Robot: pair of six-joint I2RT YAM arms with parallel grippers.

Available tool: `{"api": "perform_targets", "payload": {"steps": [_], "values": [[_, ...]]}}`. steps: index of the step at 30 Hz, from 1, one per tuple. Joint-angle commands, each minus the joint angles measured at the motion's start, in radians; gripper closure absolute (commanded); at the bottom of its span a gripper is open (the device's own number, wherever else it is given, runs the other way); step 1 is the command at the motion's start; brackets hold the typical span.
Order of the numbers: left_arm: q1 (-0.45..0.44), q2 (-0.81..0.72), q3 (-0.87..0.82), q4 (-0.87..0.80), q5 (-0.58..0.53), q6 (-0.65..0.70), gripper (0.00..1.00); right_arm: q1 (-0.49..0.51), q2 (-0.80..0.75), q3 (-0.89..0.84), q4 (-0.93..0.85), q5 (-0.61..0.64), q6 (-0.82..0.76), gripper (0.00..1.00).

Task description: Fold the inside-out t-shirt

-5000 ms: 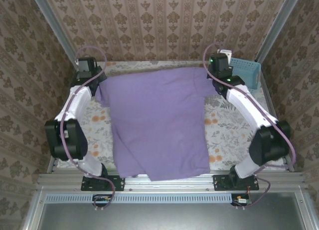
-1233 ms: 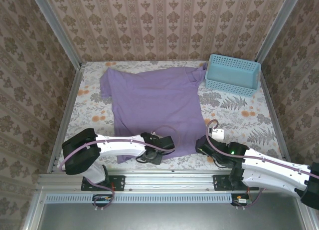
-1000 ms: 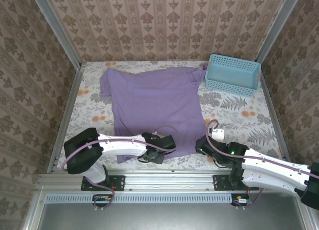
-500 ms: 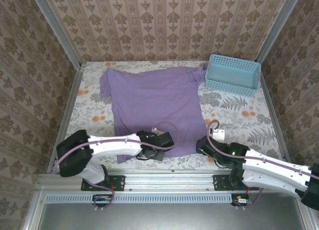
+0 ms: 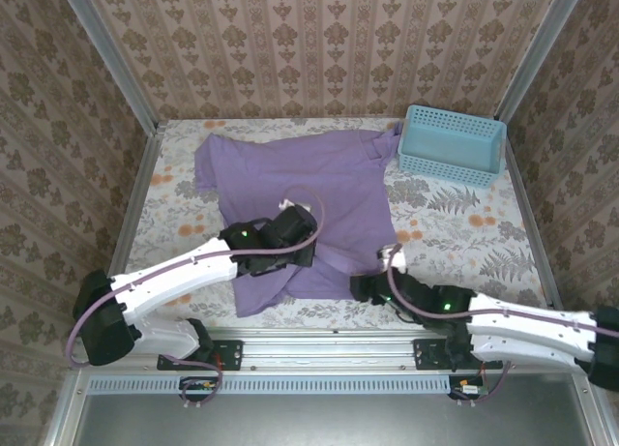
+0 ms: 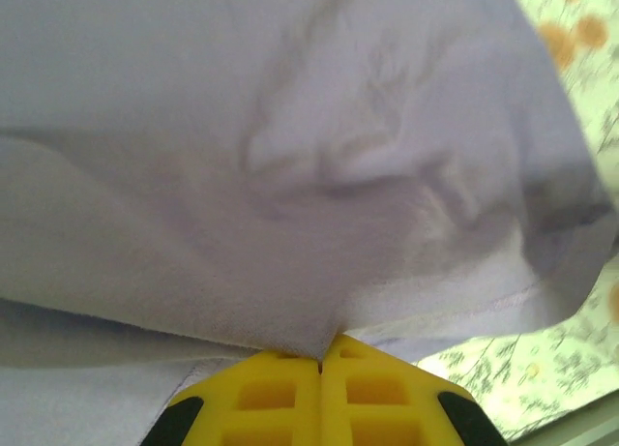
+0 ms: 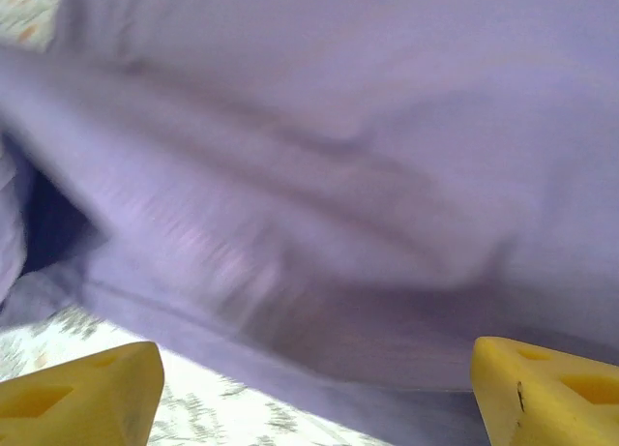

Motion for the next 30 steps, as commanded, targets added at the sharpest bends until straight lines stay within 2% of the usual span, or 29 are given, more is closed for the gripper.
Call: {"api": "perform_targets", "payload": {"steps": [1,6,10,17,21,25,28,30], "values": [[0.041,-0.022,0.063,0.002,0.048,0.076,1.00,0.068,0.151,0.013,0.311,0.023,-0.155,0.17],[0.079,-0.033,0.109,-0.015,0.080,0.104,1.00,0.126,0.453,0.105,0.458,0.035,-0.252,0.18],[0.094,-0.062,0.131,-0.028,0.078,0.120,1.00,0.131,0.609,0.125,0.586,0.047,-0.316,0.17],[0.106,-0.075,0.157,-0.044,0.111,0.133,1.00,0.110,0.769,0.225,0.595,0.027,-0.398,0.17],[0.107,-0.091,0.177,-0.060,0.116,0.139,1.00,0.047,0.804,0.237,0.564,0.025,-0.409,0.17],[0.108,-0.095,0.210,-0.078,0.110,0.150,1.00,-0.040,0.825,0.243,0.561,-0.037,-0.424,0.18],[0.108,-0.095,0.240,-0.094,0.105,0.161,1.00,-0.073,0.850,0.269,0.550,-0.083,-0.457,0.18],[0.109,-0.095,0.264,-0.101,0.110,0.170,1.00,-0.079,0.880,0.304,0.525,-0.072,-0.470,0.18]]}}
